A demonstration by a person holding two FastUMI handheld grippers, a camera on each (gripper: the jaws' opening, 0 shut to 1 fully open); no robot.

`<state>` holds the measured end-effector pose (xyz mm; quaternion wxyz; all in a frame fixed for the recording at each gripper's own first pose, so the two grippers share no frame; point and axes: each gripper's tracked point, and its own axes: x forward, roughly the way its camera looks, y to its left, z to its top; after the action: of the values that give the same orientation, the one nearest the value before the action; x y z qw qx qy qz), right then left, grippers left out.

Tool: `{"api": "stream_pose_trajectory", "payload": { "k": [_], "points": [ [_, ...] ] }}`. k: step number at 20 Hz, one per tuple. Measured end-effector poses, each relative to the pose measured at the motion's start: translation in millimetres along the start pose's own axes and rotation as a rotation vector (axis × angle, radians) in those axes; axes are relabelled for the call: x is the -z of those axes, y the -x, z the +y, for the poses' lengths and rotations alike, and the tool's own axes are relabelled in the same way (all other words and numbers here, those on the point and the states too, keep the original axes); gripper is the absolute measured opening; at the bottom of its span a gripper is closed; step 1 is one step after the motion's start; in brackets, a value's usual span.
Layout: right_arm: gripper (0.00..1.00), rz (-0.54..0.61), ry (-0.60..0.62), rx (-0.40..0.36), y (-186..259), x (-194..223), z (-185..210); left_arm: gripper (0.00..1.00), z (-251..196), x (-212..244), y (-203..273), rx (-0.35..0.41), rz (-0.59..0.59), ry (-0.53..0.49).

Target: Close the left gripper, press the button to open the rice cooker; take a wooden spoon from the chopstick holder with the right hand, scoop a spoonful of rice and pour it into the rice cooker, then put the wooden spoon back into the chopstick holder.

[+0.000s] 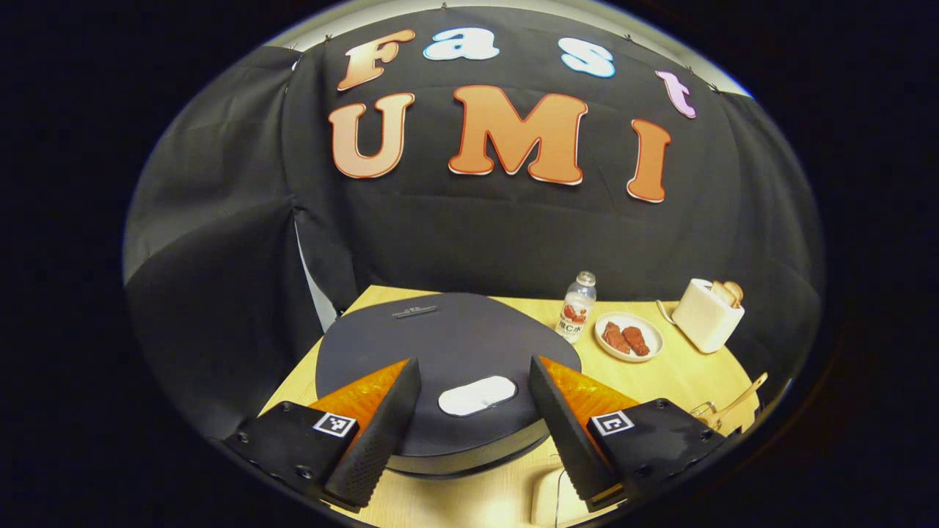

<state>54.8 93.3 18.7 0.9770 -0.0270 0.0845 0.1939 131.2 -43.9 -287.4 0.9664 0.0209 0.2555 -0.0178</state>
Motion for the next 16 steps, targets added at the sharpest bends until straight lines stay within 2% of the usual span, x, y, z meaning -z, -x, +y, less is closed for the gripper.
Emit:
{"api": "stream_pose_trajectory", "payload": {
  "k": [3, 4, 7, 10, 12, 15, 16],
  "points": [
    [0.95, 0.013, -0.036, 0.001, -2, 4, -2, 1.00, -1, 23, -4, -0.045, 0.034, -0.034],
    [0.95, 0.020, -0.049, 0.000, -3, 5, -2, 1.00, 0, 16, -2, -0.053, -0.015, -0.044],
    [0.95, 0.033, -0.087, -0.003, -6, 11, -2, 0.99, -3, 25, -7, -0.082, -0.052, -0.032],
    [0.95, 0.057, -0.091, 0.007, -6, 23, -6, 1.00, -2, 30, -7, -0.126, -0.079, -0.085],
    [0.95, 0.063, -0.080, 0.008, -6, 27, -8, 1.00, -3, 23, -9, -0.110, -0.089, -0.050],
    [0.95, 0.051, -0.071, 0.012, -8, 24, -11, 1.00, -4, 22, -4, -0.052, 0.001, -0.009],
    [0.95, 0.049, -0.075, 0.006, -8, 24, -9, 0.97, -6, 18, 1, -0.031, 0.022, 0.026]
  ]
}}
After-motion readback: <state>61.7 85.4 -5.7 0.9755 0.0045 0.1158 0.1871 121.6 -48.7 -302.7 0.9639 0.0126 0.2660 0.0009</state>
